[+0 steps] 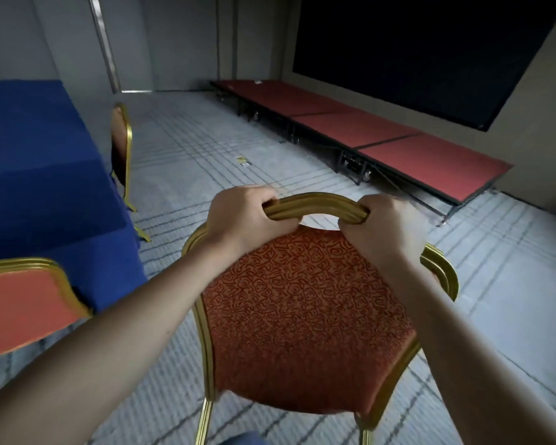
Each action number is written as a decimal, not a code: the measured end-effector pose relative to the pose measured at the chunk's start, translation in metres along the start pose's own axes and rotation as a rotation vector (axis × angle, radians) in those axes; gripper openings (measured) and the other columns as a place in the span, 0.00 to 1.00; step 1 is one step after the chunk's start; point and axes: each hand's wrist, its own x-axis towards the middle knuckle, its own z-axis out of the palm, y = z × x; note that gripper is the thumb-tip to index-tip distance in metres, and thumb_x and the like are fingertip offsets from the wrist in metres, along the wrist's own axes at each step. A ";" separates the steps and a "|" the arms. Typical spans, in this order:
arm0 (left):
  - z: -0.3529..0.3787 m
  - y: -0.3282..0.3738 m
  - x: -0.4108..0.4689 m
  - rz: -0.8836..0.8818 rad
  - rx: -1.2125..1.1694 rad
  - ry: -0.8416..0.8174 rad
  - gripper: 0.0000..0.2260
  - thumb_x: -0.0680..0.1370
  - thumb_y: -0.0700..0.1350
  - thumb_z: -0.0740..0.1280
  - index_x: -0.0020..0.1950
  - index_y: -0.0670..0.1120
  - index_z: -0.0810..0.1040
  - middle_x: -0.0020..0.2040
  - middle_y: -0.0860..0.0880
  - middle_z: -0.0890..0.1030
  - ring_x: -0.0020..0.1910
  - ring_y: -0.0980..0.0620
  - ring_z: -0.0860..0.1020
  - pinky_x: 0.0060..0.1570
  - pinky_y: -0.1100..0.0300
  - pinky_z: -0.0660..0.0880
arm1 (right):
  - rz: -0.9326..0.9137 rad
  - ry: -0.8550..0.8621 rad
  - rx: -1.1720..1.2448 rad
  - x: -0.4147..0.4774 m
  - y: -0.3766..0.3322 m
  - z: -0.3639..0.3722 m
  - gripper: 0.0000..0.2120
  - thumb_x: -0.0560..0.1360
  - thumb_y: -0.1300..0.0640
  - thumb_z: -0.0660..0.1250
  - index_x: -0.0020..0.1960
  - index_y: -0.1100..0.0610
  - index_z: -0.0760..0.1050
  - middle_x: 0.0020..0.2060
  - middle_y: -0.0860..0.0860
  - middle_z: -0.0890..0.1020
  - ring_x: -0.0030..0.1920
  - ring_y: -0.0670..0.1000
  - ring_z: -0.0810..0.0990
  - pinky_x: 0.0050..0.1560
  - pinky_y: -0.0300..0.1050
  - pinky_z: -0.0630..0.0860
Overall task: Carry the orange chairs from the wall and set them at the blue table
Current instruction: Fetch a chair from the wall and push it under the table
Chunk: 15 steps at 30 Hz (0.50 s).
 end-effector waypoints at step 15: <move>0.233 -0.187 0.377 -0.054 0.188 0.130 0.15 0.65 0.64 0.70 0.30 0.54 0.75 0.25 0.56 0.73 0.28 0.58 0.73 0.28 0.62 0.66 | -0.152 -0.014 0.119 0.433 0.070 0.281 0.10 0.65 0.49 0.71 0.32 0.55 0.76 0.27 0.49 0.75 0.30 0.54 0.75 0.30 0.43 0.72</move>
